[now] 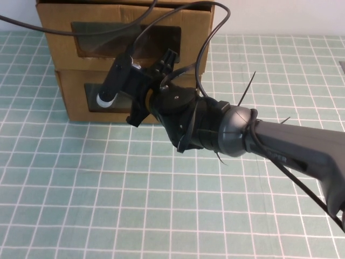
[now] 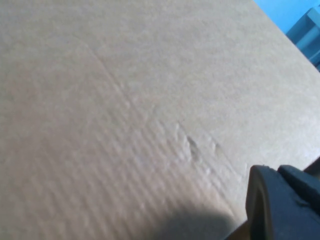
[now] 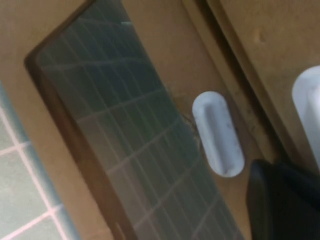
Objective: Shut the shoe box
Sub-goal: Close the shoe box with your right arm
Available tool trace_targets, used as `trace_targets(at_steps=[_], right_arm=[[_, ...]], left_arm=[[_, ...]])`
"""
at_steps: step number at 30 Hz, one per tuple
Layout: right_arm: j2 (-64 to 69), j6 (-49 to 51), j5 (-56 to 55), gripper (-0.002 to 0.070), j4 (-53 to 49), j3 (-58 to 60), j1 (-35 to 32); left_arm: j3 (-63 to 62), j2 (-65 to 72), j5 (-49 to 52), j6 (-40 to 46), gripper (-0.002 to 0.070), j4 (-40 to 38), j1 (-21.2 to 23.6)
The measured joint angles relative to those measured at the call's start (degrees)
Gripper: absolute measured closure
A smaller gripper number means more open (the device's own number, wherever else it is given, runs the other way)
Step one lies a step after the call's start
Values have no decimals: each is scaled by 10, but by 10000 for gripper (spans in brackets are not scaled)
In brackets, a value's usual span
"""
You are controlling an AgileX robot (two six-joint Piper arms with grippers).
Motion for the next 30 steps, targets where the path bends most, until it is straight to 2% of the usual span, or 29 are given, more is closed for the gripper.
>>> trace_targets(at_steps=[14, 19, 23, 30], right_arm=[[13, 2, -21, 691, 41, -30, -10], [9, -4, -42, 691, 102, -33, -14], [-10, -42, -38, 691, 191, -34, -14], [-72, -175, -3, 690, 507, -42, -4]], left_arm=[[0, 0, -4, 2, 680, -1, 0], [0, 0, -7, 2, 680, 3, 0], [0, 0, -9, 2, 680, 6, 0], [0, 1, -11, 2, 680, 4, 0]])
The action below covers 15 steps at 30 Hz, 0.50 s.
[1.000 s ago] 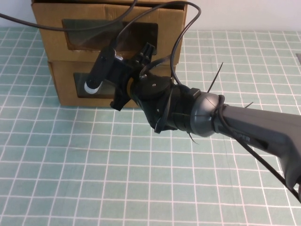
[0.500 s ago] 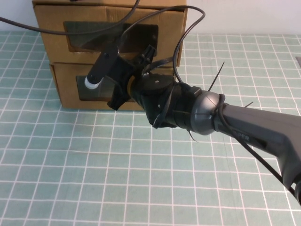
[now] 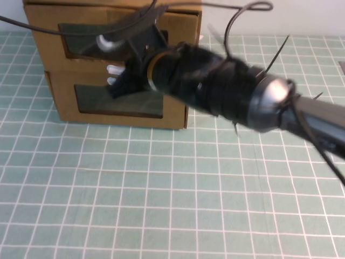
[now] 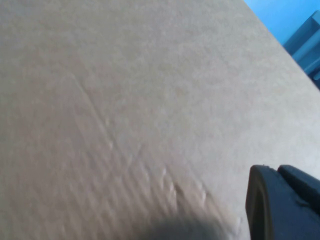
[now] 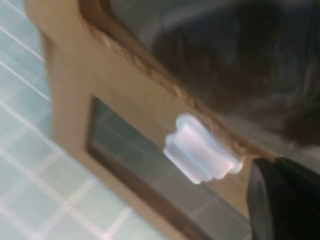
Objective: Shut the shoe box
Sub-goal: Close the shoe box with your right arm
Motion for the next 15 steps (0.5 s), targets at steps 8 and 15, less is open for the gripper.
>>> trace_targets(at_steps=[8, 15], right_arm=[[-41, -257, 143, 690, 325, -8, 3], [-105, -325, 201, 690, 411, -8, 4]], left_arm=[[0, 1, 5, 0, 680, 0, 0], [0, -22, 28, -3, 680, 22, 0]])
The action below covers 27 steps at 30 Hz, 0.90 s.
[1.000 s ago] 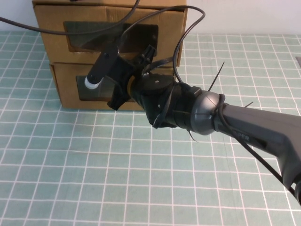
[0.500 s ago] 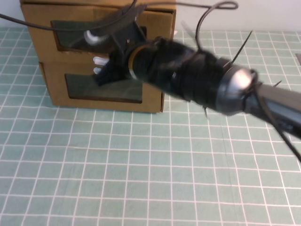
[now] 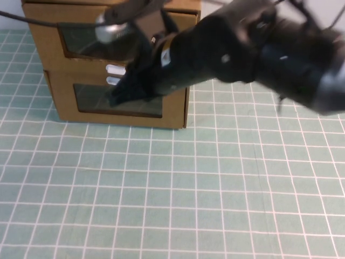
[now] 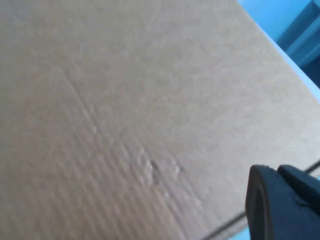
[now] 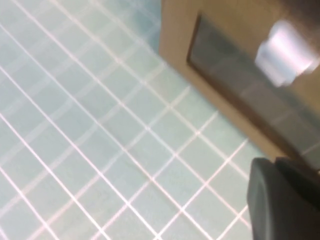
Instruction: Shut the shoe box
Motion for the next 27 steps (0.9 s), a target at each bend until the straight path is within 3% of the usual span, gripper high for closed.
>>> trace_targets(at_steps=[11, 17, 27], right_arm=[[-131, 6, 61, 690, 5, 0, -53], [-218, 43, 51, 690, 5, 53, -107], [-415, 140, -43, 690, -45, 280, -155]], left_arm=[[57, -217, 5, -69, 680, 167, 0], [201, -384, -22, -61, 680, 180, 0], [507, -677, -91, -62, 680, 223, 0]])
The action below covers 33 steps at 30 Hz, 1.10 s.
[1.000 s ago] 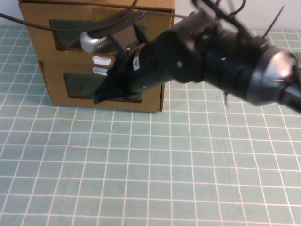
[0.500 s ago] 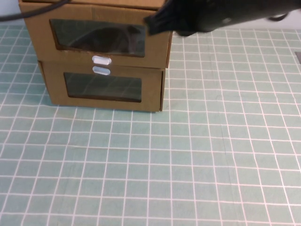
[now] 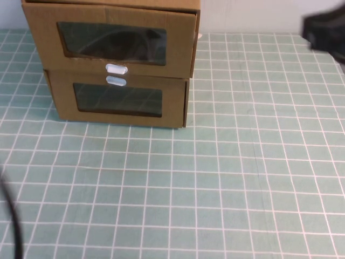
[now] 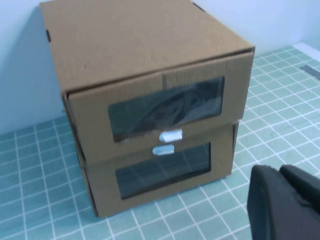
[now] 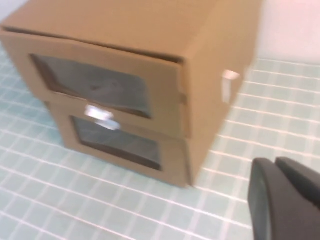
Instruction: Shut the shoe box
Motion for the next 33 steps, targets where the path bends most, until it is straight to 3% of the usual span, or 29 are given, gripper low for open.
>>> trace_targets(at_steps=[7, 13, 23, 28, 33], right_arm=[[-165, 145, -16, 690, -128, 189, -2], [-340, 194, -75, 690, -177, 353, -4], [-514, 214, -117, 690, -247, 563, -4], [-519, 226, -118, 690, -279, 583, -4], [-519, 226, -119, 690, -305, 584, -4]], left_arm=[[185, -214, -51, -10, 680, 6, 0], [287, -350, -63, -10, 680, 6, 0], [435, -383, -164, -25, 680, 6, 0], [494, -383, -248, -29, 680, 6, 0], [505, -383, -258, -31, 680, 6, 0]])
